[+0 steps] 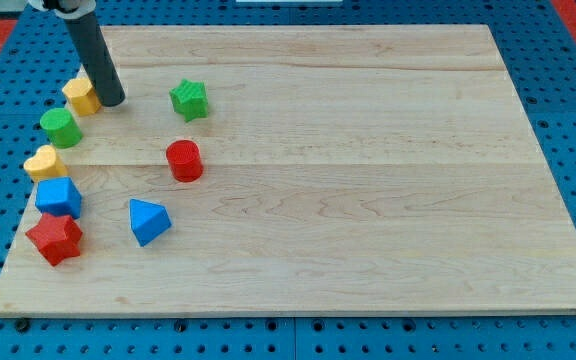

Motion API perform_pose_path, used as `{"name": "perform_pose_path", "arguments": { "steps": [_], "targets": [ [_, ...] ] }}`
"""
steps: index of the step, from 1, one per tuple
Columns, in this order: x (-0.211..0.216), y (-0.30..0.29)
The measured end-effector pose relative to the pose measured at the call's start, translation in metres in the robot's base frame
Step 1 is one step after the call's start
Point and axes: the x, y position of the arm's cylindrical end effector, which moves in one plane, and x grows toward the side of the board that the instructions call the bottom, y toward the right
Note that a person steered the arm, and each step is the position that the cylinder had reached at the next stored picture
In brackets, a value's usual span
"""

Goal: Push the blue cube to the left side slightly

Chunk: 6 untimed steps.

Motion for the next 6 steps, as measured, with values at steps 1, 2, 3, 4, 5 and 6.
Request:
{"name": "perform_pose_path", "arguments": {
  "steps": [1, 2, 3, 4, 5, 6],
  "targets": [
    [0.042, 0.046],
    [0.094, 0.047],
    [0.122, 0.033],
    [0.138, 0.017],
    [0.156, -0.01],
    [0.148, -0.015]
  ]
}}
